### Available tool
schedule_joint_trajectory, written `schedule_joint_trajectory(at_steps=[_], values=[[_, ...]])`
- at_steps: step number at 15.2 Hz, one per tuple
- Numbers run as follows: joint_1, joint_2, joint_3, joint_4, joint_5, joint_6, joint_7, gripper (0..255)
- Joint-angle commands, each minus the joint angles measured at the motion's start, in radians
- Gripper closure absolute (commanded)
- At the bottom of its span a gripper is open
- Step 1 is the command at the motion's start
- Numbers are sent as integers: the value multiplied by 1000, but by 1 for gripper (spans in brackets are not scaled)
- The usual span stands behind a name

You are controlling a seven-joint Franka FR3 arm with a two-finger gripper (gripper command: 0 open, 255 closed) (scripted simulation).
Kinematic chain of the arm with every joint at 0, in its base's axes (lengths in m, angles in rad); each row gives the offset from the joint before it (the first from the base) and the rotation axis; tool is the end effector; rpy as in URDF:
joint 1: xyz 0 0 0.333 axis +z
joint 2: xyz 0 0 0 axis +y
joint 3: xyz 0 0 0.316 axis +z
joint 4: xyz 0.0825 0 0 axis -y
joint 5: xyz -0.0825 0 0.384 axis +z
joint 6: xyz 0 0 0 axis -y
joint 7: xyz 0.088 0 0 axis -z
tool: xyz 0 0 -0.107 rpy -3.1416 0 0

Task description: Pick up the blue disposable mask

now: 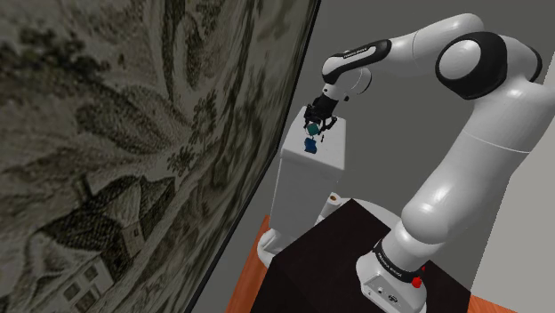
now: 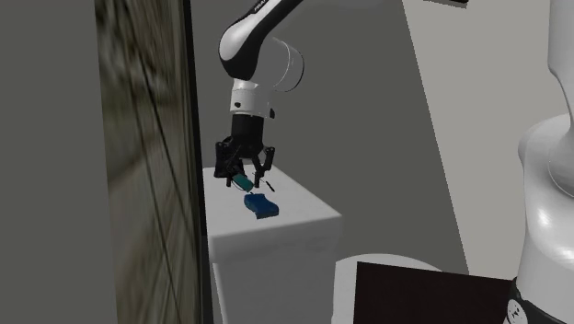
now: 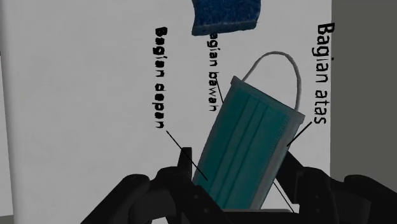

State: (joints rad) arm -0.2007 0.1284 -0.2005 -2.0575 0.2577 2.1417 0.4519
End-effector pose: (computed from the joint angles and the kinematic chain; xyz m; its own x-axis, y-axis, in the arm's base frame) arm 0.5273 -0.2098 0.3731 0.5468 -0.8275 -0.1277 -0.8358 -0.5303 -0.1423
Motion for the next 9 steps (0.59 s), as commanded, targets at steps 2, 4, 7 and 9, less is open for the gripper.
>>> schedule_joint_trajectory(at_steps=[2,4,7,9], values=[[1,2,1,-1,1,1,0,255],[0,3,1,0,1,1,-1,255],[0,1,0,0,0,-1,0,255],[1,-12,-1,12,-6,-25,8,255]])
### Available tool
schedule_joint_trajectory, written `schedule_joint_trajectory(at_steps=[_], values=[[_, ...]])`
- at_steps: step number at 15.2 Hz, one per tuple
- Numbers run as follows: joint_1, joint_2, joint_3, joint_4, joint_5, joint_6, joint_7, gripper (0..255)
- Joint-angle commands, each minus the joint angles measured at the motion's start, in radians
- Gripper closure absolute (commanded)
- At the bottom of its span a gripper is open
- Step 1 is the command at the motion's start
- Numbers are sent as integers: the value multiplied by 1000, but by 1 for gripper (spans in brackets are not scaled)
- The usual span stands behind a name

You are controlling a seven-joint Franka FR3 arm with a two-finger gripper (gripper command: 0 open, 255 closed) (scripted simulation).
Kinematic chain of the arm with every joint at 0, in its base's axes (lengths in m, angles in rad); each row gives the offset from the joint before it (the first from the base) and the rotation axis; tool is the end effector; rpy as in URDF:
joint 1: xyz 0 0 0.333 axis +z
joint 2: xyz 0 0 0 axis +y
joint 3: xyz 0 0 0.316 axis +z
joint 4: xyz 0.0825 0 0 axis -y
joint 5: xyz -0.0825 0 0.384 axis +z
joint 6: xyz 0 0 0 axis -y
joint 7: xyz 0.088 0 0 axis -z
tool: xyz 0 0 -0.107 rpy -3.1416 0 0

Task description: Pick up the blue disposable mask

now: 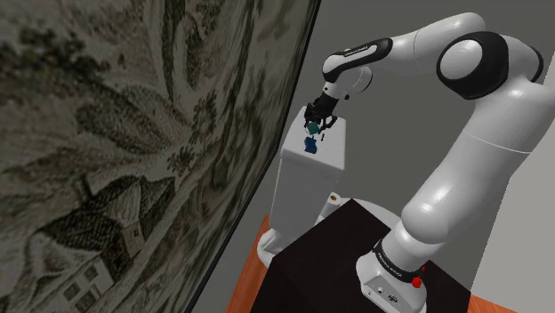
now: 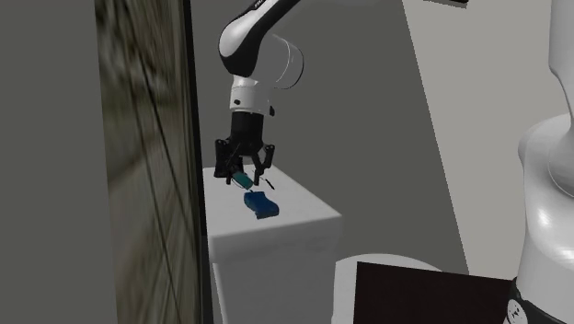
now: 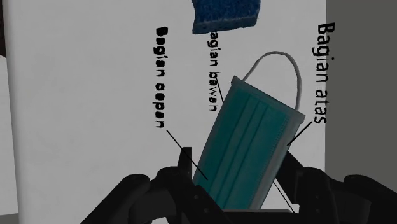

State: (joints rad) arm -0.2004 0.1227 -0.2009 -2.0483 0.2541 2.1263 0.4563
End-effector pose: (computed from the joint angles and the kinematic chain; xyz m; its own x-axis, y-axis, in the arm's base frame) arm 0.5279 -0.2097 0.3792 0.5472 -0.8270 -0.1287 -0.8355 -0.5308 -0.1419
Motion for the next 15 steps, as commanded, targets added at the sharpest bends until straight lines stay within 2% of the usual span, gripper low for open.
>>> schedule_joint_trajectory(at_steps=[1,13,15], values=[[0,-12,-1,9,-6,-21,7,255],[0,-70,-5,104,-36,-167,47,255],[0,-70,-5,105,-36,-169,48,255]])
